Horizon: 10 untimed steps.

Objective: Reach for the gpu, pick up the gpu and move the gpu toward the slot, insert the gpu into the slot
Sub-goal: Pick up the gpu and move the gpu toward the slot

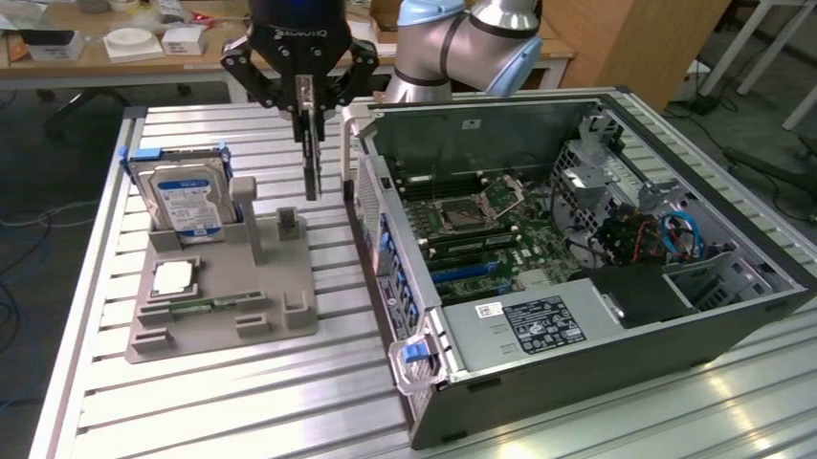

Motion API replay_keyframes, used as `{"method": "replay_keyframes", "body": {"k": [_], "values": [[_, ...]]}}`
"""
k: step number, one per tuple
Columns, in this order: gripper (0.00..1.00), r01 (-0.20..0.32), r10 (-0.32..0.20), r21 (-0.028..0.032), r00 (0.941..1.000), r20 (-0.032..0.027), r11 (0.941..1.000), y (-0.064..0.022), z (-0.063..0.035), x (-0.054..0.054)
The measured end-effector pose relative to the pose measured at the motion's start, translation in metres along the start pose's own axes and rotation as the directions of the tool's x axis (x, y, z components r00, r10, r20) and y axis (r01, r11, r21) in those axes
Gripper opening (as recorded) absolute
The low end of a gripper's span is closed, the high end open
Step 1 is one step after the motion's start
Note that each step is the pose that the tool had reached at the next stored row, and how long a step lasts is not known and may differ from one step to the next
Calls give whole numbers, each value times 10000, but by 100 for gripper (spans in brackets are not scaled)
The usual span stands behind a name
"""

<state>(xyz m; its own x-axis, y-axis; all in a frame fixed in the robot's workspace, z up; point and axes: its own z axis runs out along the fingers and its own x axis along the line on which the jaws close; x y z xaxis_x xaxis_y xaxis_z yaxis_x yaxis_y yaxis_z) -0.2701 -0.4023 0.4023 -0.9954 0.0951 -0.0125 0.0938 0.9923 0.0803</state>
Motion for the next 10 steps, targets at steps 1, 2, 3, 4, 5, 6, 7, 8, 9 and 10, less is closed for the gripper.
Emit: {"method": "replay_keyframes", "body": {"k": [1, 2, 3, 4, 5, 6, 7, 8, 9, 10], "values": [[27, -1, 1, 0, 10000, -2, 10000, 2, -2, -17], [27, -2, 2, 1, 10000, -6, 10000, 3, -4, -30], [27, -2, 2, 7, 10000, -10, 10000, 4, -5, -40], [27, -2, 2, 27, 10000, -13, 10000, 6, -7, -47], [27, -2, 3, 73, 10000, -18, 10000, 7, -9, -53], [27, -3, 3, 147, 10000, -24, 9999, 7, -10, -60], [27, -2, 2, 247, 10000, -26, 9997, 8, -10, -65], [27, 1, 0, 328, 10000, -27, 9995, 8, -10, -73], [27, 4, -3, 364, 10000, -29, 9993, 9, -11, -82], [27, 2, 0, 376, 10000, -34, 9993, 11, -12, -104]]}}
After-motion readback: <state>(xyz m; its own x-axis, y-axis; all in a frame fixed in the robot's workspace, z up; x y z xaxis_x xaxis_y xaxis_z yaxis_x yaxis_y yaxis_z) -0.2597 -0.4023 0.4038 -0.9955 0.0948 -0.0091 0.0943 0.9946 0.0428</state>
